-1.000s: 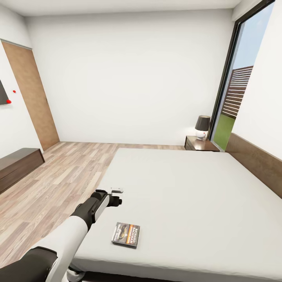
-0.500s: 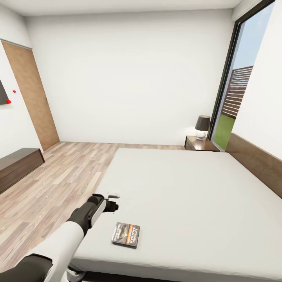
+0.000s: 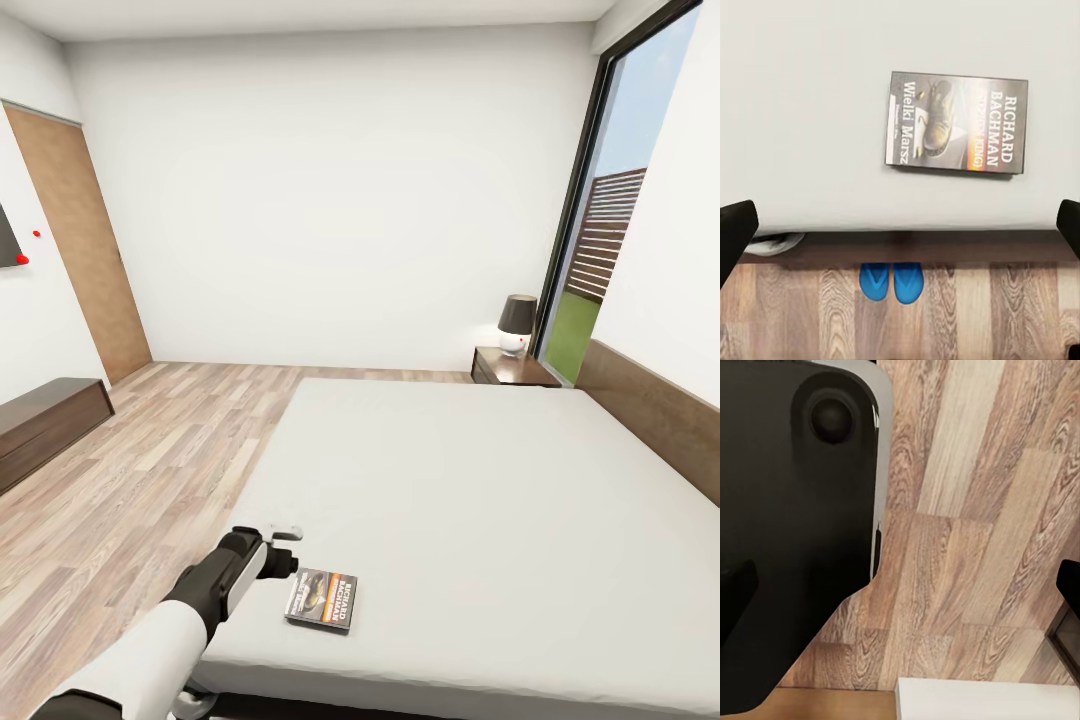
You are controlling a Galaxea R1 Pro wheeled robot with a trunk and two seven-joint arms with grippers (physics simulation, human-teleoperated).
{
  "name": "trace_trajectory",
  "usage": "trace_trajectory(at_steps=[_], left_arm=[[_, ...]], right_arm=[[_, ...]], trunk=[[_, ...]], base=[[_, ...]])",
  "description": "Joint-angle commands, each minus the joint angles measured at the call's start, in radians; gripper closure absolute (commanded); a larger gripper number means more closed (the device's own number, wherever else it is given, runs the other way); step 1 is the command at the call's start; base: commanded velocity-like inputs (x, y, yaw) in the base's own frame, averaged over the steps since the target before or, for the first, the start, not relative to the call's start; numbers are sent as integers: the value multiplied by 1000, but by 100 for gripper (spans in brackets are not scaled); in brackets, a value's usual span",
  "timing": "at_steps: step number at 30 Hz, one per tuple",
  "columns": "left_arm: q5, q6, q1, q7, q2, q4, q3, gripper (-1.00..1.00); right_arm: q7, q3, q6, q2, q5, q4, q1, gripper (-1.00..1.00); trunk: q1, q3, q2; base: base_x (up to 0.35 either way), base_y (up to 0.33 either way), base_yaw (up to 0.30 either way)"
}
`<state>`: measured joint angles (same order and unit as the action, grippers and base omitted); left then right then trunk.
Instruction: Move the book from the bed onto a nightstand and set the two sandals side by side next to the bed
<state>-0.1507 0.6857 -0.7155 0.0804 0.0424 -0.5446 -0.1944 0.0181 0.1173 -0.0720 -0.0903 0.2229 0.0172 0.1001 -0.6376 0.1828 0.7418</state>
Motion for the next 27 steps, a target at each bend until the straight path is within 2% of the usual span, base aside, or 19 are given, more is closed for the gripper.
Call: trace_trajectory(at_steps=[1,27], left_arm=[[-10,4,0,8,-1,-1,-5,-100],[-10,6,1,9,-2,-4,-7,-100]], right_arm=[[2,8,-2,0,10,1,1,-100],[2,8,-2,1,13,-10,1,-100]], trunk=[[0,2,1],[0,2,1]], base=[[0,0,0],[0,0,0]])
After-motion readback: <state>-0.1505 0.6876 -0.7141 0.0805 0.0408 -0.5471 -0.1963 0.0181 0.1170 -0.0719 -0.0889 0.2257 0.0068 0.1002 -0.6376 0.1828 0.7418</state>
